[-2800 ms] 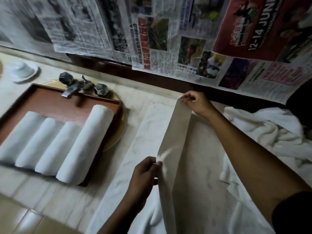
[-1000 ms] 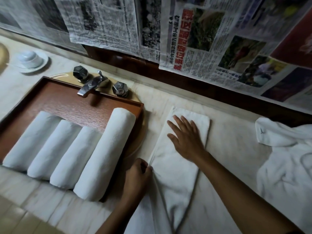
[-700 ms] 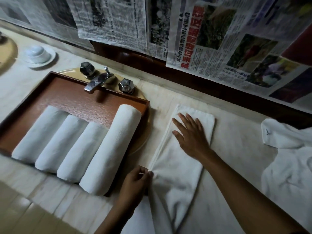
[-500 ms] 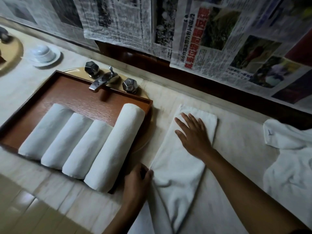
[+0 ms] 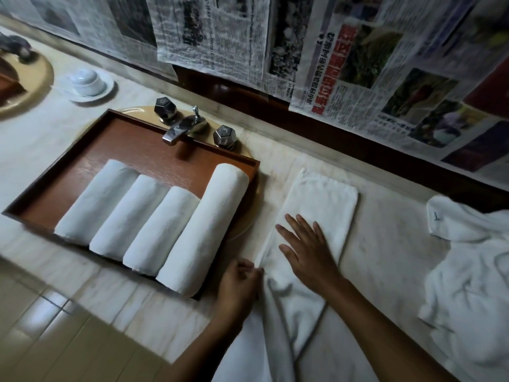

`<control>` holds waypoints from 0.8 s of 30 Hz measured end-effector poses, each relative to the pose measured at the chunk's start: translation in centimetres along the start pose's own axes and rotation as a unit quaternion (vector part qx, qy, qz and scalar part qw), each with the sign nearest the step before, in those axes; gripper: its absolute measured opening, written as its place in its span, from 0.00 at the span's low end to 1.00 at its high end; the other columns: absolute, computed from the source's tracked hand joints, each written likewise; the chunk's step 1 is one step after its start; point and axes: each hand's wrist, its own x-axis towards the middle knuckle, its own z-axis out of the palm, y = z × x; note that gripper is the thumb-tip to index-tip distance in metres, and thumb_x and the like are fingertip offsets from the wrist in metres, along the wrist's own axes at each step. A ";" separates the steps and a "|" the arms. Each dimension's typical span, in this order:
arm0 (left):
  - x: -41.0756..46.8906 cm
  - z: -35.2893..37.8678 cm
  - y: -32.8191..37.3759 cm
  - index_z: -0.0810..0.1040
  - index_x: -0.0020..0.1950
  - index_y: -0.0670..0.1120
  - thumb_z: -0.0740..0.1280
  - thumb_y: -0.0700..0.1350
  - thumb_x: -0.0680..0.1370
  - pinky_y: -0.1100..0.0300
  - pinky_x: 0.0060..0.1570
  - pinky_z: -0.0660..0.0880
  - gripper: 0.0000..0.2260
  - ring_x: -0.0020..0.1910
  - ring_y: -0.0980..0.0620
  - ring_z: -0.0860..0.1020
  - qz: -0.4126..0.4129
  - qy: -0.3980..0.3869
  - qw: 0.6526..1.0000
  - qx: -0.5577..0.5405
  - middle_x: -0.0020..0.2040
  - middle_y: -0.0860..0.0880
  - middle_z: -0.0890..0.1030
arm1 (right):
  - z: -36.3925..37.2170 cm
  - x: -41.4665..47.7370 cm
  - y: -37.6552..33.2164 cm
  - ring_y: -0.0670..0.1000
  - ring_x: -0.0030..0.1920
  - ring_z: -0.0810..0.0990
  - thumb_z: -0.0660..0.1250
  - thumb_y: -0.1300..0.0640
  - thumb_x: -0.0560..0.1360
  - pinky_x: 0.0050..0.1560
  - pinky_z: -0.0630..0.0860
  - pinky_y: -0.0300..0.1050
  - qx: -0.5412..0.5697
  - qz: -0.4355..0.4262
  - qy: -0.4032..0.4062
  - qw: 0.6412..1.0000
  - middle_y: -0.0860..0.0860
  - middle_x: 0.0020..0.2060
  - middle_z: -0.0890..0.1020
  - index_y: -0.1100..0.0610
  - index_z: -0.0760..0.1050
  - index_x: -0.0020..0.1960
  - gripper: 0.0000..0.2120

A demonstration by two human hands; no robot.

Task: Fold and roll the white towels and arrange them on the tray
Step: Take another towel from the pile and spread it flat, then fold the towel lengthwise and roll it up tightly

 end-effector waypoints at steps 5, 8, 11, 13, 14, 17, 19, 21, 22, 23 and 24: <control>-5.2 -1.0 -1.5 0.75 0.40 0.46 0.74 0.49 0.76 0.56 0.39 0.74 0.11 0.33 0.50 0.74 -0.124 -0.222 0.965 -0.057 0.34 0.47 0.75 | -0.2 -0.2 -0.3 0.53 0.81 0.57 0.52 0.42 0.85 0.79 0.55 0.61 -0.015 0.002 0.001 1.000 0.47 0.81 0.61 0.44 0.64 0.79 0.24; -6.7 -2.7 -1.9 0.76 0.41 0.47 0.72 0.49 0.77 0.54 0.39 0.71 0.10 0.37 0.46 0.74 -0.146 -0.157 0.965 -0.152 0.37 0.43 0.75 | -0.3 0.0 -0.2 0.53 0.81 0.58 0.53 0.42 0.85 0.79 0.56 0.60 -0.010 0.001 0.008 1.000 0.47 0.81 0.62 0.44 0.65 0.79 0.23; -6.2 -4.6 -3.2 0.78 0.40 0.47 0.73 0.52 0.78 0.55 0.35 0.70 0.12 0.33 0.49 0.77 -0.008 0.006 1.000 0.021 0.34 0.49 0.81 | -0.2 -0.2 -0.3 0.52 0.81 0.57 0.53 0.42 0.85 0.79 0.55 0.59 -0.008 -0.003 0.008 1.000 0.47 0.81 0.62 0.43 0.65 0.79 0.23; -5.9 -5.0 -3.8 0.78 0.40 0.50 0.72 0.51 0.79 0.61 0.32 0.71 0.10 0.31 0.56 0.78 0.048 0.066 0.984 0.161 0.33 0.51 0.82 | -0.2 -0.1 -0.1 0.53 0.81 0.59 0.54 0.42 0.84 0.79 0.56 0.59 -0.006 -0.002 0.013 1.000 0.47 0.80 0.63 0.43 0.66 0.78 0.23; -5.9 -5.0 -3.9 0.77 0.41 0.51 0.71 0.52 0.79 0.64 0.31 0.69 0.10 0.32 0.57 0.78 0.060 0.080 0.975 0.199 0.32 0.51 0.81 | -0.1 -0.1 -0.1 0.53 0.80 0.59 0.54 0.42 0.84 0.79 0.57 0.59 -0.004 0.000 0.012 1.000 0.47 0.80 0.64 0.43 0.67 0.78 0.23; -5.3 -4.6 -5.1 0.75 0.42 0.51 0.70 0.53 0.80 0.58 0.34 0.71 0.10 0.34 0.56 0.78 0.078 0.104 0.959 0.253 0.33 0.52 0.81 | 0.0 0.0 -0.1 0.53 0.80 0.60 0.53 0.42 0.84 0.78 0.57 0.59 -0.004 -0.001 0.008 1.000 0.47 0.80 0.65 0.43 0.68 0.77 0.23; -5.0 -4.2 -5.7 0.76 0.43 0.51 0.69 0.53 0.80 0.55 0.35 0.71 0.10 0.36 0.53 0.78 0.079 0.127 0.959 0.241 0.34 0.53 0.80 | -0.1 0.0 0.0 0.53 0.80 0.61 0.54 0.42 0.84 0.78 0.57 0.59 -0.001 -0.002 0.013 1.000 0.48 0.79 0.66 0.44 0.69 0.77 0.23; -4.9 -3.8 -5.6 0.76 0.43 0.50 0.69 0.53 0.80 0.55 0.36 0.68 0.10 0.37 0.50 0.77 0.067 0.153 0.957 0.239 0.36 0.53 0.80 | 0.0 -0.2 0.1 0.54 0.79 0.62 0.54 0.42 0.83 0.77 0.58 0.59 0.002 -0.007 0.014 1.000 0.48 0.79 0.66 0.44 0.70 0.76 0.23; -5.1 -3.7 -5.5 0.75 0.44 0.50 0.69 0.53 0.80 0.56 0.37 0.68 0.10 0.38 0.48 0.77 0.061 0.160 0.956 0.238 0.37 0.52 0.80 | 0.0 -0.2 0.1 0.54 0.79 0.63 0.54 0.42 0.83 0.77 0.58 0.60 0.003 -0.009 0.013 1.000 0.48 0.79 0.66 0.44 0.70 0.76 0.23; -4.5 -3.6 -5.5 0.74 0.44 0.50 0.70 0.53 0.80 0.55 0.37 0.67 0.10 0.40 0.46 0.77 0.055 0.162 0.955 0.242 0.38 0.50 0.80 | 0.0 0.0 0.2 0.55 0.79 0.62 0.54 0.42 0.83 0.77 0.58 0.61 0.002 0.000 0.011 1.000 0.49 0.79 0.66 0.44 0.70 0.76 0.23; -4.3 -3.5 -5.4 0.74 0.44 0.49 0.70 0.53 0.79 0.55 0.38 0.67 0.10 0.42 0.44 0.78 0.047 0.163 0.954 0.246 0.40 0.49 0.81 | -0.2 0.1 0.1 0.57 0.79 0.62 0.53 0.42 0.83 0.76 0.58 0.62 0.003 0.007 0.013 1.000 0.50 0.79 0.66 0.45 0.70 0.76 0.23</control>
